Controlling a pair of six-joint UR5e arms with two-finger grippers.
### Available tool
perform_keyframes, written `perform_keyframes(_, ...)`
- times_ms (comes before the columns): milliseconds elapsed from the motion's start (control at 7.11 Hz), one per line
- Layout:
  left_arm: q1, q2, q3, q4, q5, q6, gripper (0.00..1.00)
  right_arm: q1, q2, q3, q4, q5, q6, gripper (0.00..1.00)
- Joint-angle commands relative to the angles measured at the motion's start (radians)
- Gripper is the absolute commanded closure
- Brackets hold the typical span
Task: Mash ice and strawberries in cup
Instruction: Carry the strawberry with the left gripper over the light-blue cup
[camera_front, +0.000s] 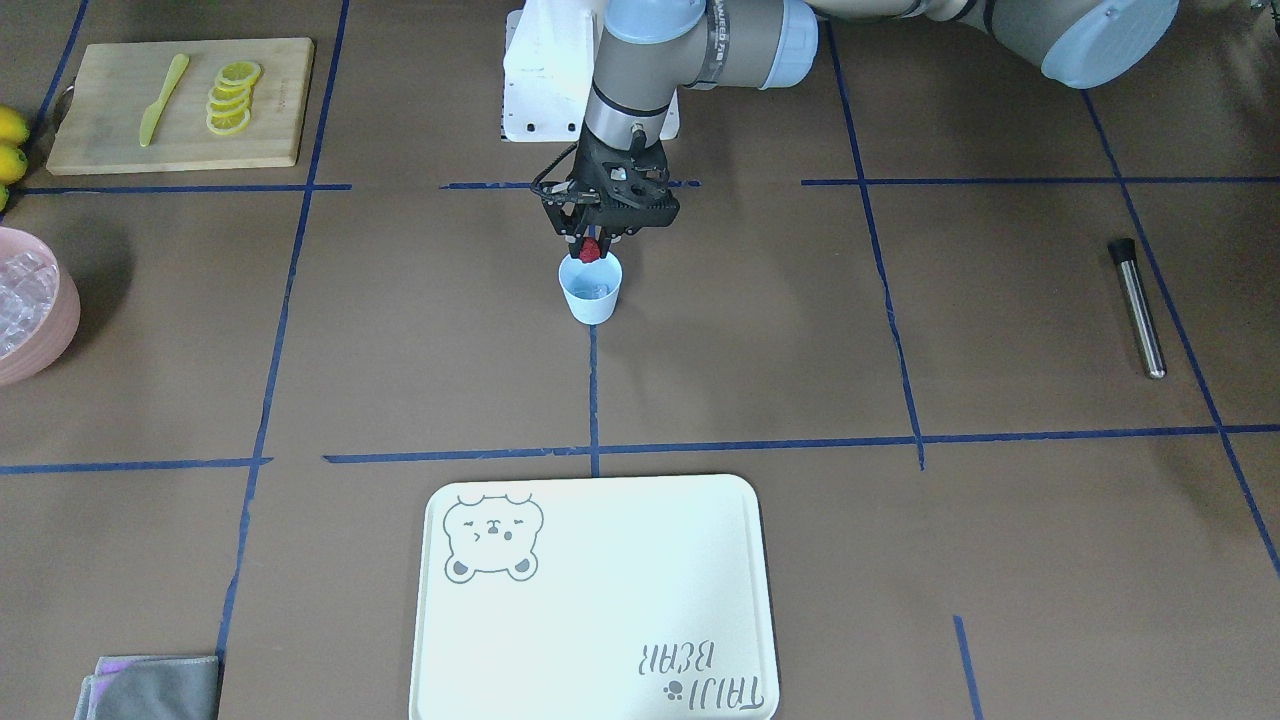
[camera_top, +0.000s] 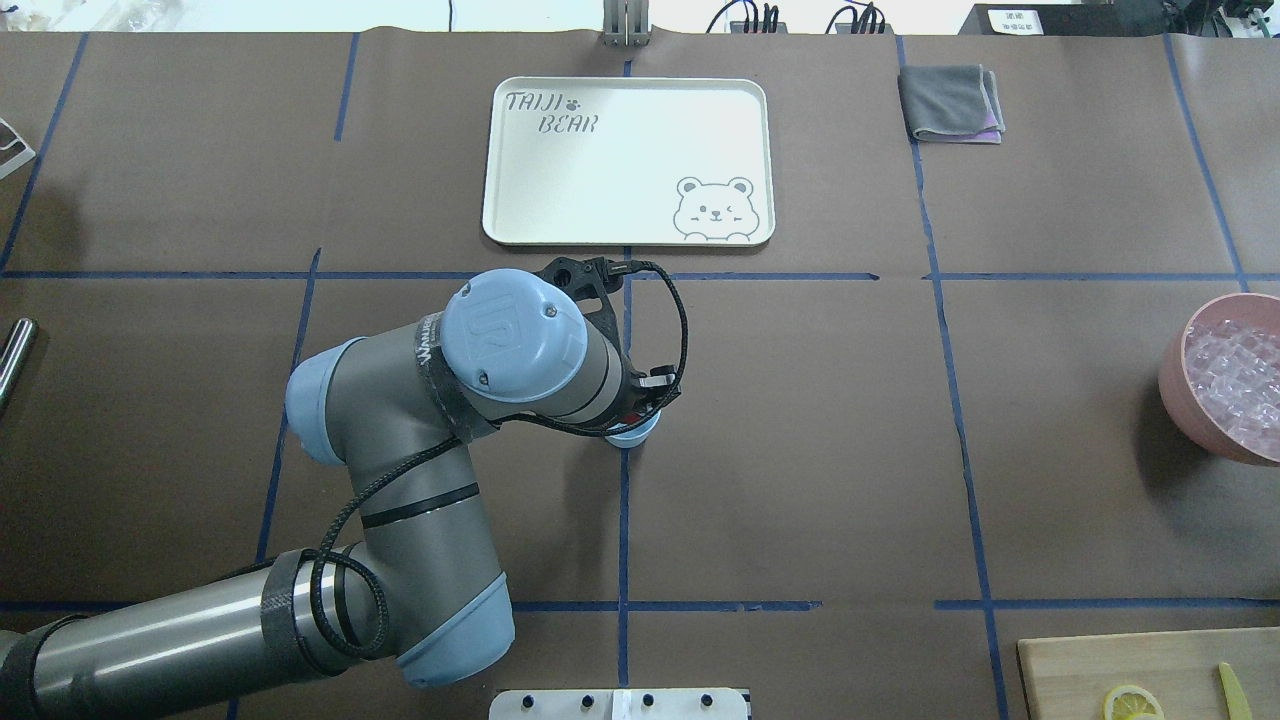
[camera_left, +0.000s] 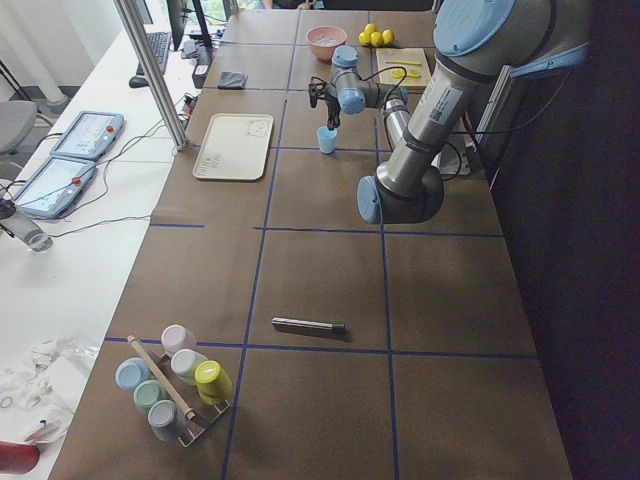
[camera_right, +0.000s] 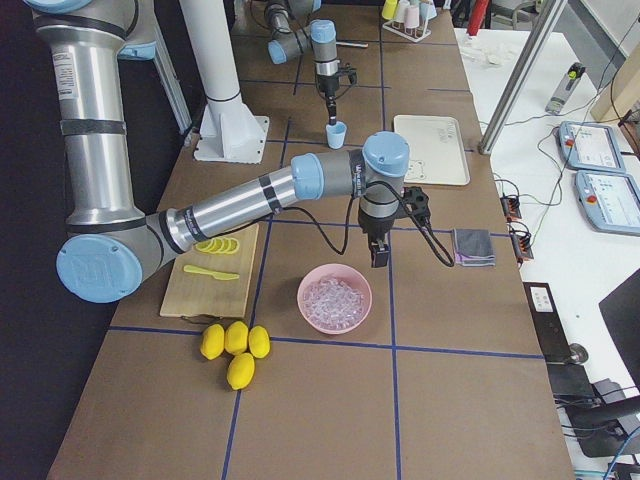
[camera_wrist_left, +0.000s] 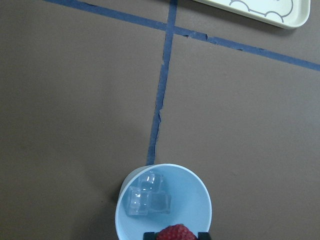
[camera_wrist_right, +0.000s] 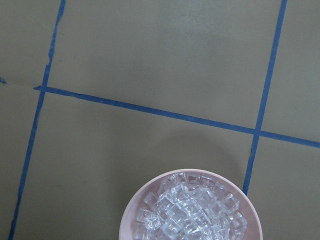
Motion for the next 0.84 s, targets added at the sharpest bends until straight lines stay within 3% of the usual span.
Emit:
perform_keyframes(0, 0.001, -0.001, 0.001, 0.0, 0.003, 0.0, 0.93, 0.001, -0.002, 0.0, 0.0, 0.0, 0.0, 0.01)
perform_keyframes(141, 0.001, -0.002, 0.0, 0.0, 0.003, 0.0, 0.71, 0.001, -0.002, 0.0, 0.0, 0.0, 0.0, 0.01)
perform_keyframes(281, 0.001, -0.002, 0.0, 0.0, 0.003, -0.001, 0.25, 0.001, -0.002, 0.0, -0.002, 0.0, 0.0, 0.01)
perform_keyframes(422, 0.001, -0.001, 0.0, 0.0, 0.003, 0.0, 0.0, 0.001, -0.002, 0.0, -0.002, 0.0, 0.0, 0.01)
perform_keyframes(703, 0.001, -0.001, -0.005, 0.0, 0.003, 0.0, 0.0, 0.001, -0.003, 0.001, 0.0, 0.0, 0.0, 0.01)
